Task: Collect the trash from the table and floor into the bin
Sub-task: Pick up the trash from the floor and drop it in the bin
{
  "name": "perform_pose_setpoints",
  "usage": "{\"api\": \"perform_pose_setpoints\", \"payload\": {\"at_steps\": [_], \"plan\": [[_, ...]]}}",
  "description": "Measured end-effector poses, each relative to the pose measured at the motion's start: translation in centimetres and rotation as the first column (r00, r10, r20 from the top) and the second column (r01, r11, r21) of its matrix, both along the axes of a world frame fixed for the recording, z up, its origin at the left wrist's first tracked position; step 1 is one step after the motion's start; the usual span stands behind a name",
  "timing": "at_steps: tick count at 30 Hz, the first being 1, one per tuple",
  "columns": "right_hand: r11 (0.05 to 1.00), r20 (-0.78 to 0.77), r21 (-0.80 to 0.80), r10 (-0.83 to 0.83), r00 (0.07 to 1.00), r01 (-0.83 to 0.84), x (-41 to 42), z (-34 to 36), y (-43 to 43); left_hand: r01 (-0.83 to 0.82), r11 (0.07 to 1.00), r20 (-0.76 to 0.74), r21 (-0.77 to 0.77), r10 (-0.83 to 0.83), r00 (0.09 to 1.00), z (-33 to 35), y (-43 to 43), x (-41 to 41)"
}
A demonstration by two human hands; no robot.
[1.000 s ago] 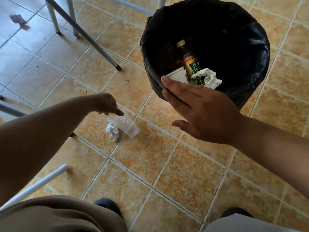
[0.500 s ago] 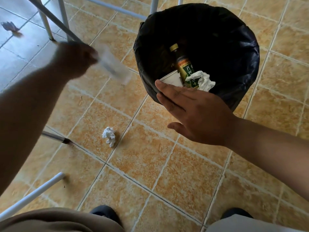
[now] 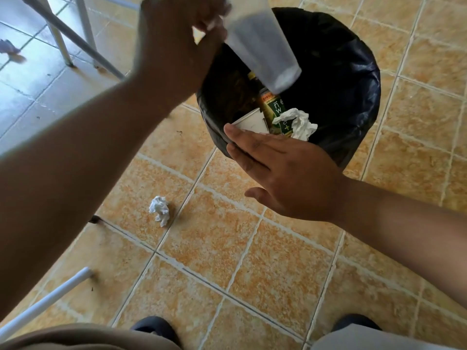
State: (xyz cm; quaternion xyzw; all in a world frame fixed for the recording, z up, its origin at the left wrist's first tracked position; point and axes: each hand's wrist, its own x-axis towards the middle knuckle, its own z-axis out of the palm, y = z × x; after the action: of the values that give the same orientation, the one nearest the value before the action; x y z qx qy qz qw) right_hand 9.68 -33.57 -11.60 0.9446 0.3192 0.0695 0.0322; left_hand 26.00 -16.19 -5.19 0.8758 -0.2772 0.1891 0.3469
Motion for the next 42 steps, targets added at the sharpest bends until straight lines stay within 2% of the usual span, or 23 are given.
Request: {"api": "perform_pose_setpoints", "payload": {"at_steps": [2,5,7,12,15,18,21,24,26,29,32,34,39,41,42], "plan": [[1.000,0.002,-0.001,-0.001,1.000,0.001,0.0,0.0,0.1,0.085,0.992,-0.032,0.088,-0.082,0.996,-0.6,-1.3,-0.3],[1.000,0.026,-0.004,-0.005,1.000,0.005,-0.1,-0.1,0.1,0.246,0.933,-0.114,0.262,-0.223,0.968,-2.4,-2.8,-1.5],[1.000,0.044,-0.001,-0.008,0.999,0.008,-0.1,0.0,0.0,0.306,0.913,-0.162,0.270,-0.270,0.949,-3.0,-2.7,-1.8],[1.000,0.034,-0.003,-0.003,0.999,0.003,-0.2,0.2,0.0,0.215,0.968,-0.027,0.127,-0.213,0.977,-3.7,-1.1,-1.5],[1.000,0.027,-0.010,-0.003,1.000,0.003,-0.2,0.3,0.0,0.162,0.987,0.016,0.015,-0.162,0.987,-4.6,0.7,-0.5],[1.000,0.032,-0.006,-0.004,0.999,0.004,-0.3,0.5,0.0,0.070,0.997,0.013,-0.030,-0.070,0.997,-6.5,3.7,0.6],[1.000,0.024,-0.009,-0.007,1.000,0.008,-0.3,0.5,0.0,-0.059,0.997,-0.078,0.039,0.062,0.995,-9.8,7.1,1.0],[1.000,0.015,-0.009,-0.013,1.000,0.013,-0.2,0.4,0.0,-0.030,0.964,-0.226,0.265,0.092,0.970,-14.1,10.4,0.4],[1.000,0.011,-0.013,-0.013,1.000,0.014,-0.2,0.3,0.0,0.106,0.873,-0.398,0.476,0.106,0.911,-16.8,12.1,-0.4],[1.000,0.022,-0.014,-0.013,1.000,0.014,-0.2,0.3,0.0,0.329,0.658,-0.595,0.677,0.225,0.772,-19.9,13.9,-2.7],[1.000,0.023,-0.013,-0.013,1.000,0.014,-0.2,0.3,0.1,0.461,0.421,-0.610,0.781,0.361,0.705,-22.3,14.7,-5.6],[1.000,0.028,-0.009,-0.013,1.000,0.013,-0.1,0.3,0.1,0.506,0.325,-0.600,0.799,0.383,0.702,-23.2,14.8,-7.0],[1.000,0.027,-0.025,-0.007,1.000,0.008,-0.2,0.3,0.1,0.500,0.371,-0.618,0.782,0.362,0.698,-23.2,14.2,-6.9],[1.000,0.027,-0.027,-0.008,1.000,0.009,-0.1,0.3,0.0,0.465,0.454,-0.632,0.760,0.351,0.691,-22.1,13.6,-5.5],[1.000,0.028,-0.028,-0.008,1.000,0.009,-0.1,0.3,0.0,0.408,0.524,-0.625,0.747,0.346,0.700,-21.3,13.4,-4.5]]}}
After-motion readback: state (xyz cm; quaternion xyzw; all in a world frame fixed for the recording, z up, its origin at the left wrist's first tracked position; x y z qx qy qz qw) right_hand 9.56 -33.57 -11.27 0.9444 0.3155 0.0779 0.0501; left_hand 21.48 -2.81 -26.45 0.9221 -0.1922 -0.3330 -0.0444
